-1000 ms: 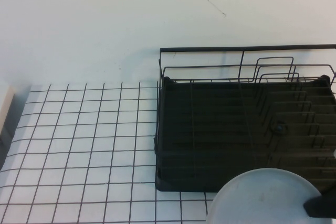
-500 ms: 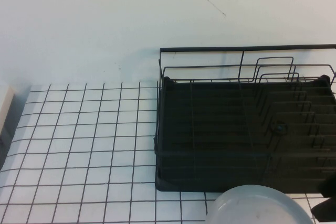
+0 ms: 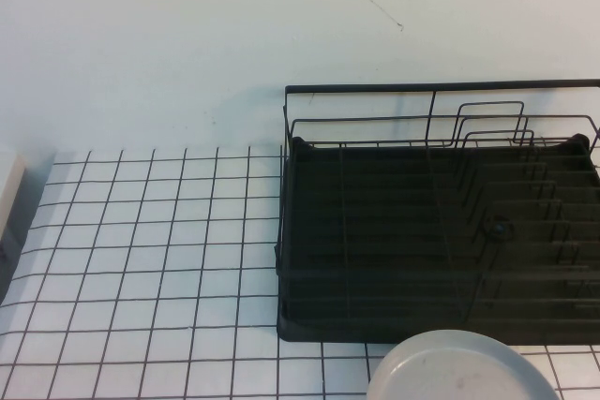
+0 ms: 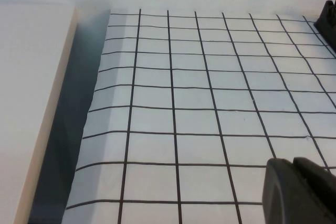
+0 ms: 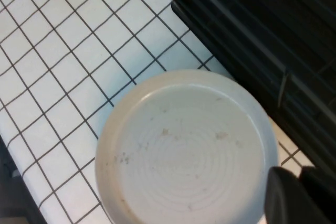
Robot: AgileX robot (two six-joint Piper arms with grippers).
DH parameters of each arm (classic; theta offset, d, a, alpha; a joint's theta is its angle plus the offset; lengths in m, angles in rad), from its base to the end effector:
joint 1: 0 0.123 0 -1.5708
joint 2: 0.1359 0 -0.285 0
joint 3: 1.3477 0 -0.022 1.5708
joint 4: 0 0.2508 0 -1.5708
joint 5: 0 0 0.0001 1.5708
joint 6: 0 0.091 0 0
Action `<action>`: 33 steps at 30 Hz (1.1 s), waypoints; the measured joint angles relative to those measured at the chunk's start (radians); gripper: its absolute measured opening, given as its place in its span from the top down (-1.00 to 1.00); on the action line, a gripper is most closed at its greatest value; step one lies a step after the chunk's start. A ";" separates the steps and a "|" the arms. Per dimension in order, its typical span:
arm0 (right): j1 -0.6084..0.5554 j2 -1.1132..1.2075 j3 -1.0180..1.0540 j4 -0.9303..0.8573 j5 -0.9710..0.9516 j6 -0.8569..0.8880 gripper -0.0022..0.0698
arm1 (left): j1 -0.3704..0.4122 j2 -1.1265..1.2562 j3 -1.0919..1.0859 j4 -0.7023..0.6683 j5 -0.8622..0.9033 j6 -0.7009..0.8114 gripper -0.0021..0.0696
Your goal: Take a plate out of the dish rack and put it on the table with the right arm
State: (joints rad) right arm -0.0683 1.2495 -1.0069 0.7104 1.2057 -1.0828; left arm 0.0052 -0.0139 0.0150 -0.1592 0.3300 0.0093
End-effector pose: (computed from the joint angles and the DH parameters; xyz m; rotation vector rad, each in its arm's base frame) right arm 0.2239 0.0403 0.3173 -1.0123 2.3192 0.6173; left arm 0.0534 -0.0044 0.1795 -0.0963 1.8102 -0.1433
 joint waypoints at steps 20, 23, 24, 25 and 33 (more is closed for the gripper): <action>0.000 -0.746 0.000 0.083 0.033 0.154 0.94 | 0.000 0.000 0.000 0.000 0.000 0.000 0.95; 0.000 -0.791 -0.001 0.079 0.033 0.221 0.94 | 0.000 0.000 0.000 0.000 -0.002 0.000 0.95; 0.000 -0.796 -0.002 0.057 0.033 0.250 0.95 | 0.000 0.000 0.000 0.000 -0.001 0.000 0.95; 0.000 -0.801 -0.002 0.024 0.033 0.274 0.95 | 0.000 0.000 0.000 0.000 -0.001 0.000 0.95; 0.000 -0.871 -0.002 -0.272 -0.003 0.358 0.95 | 0.000 0.000 0.000 0.000 -0.001 0.000 0.95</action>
State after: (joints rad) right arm -0.0683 0.3783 -1.0091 0.4380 1.2022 -0.7244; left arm 0.0052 -0.0139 0.0150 -0.1592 0.3288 0.0093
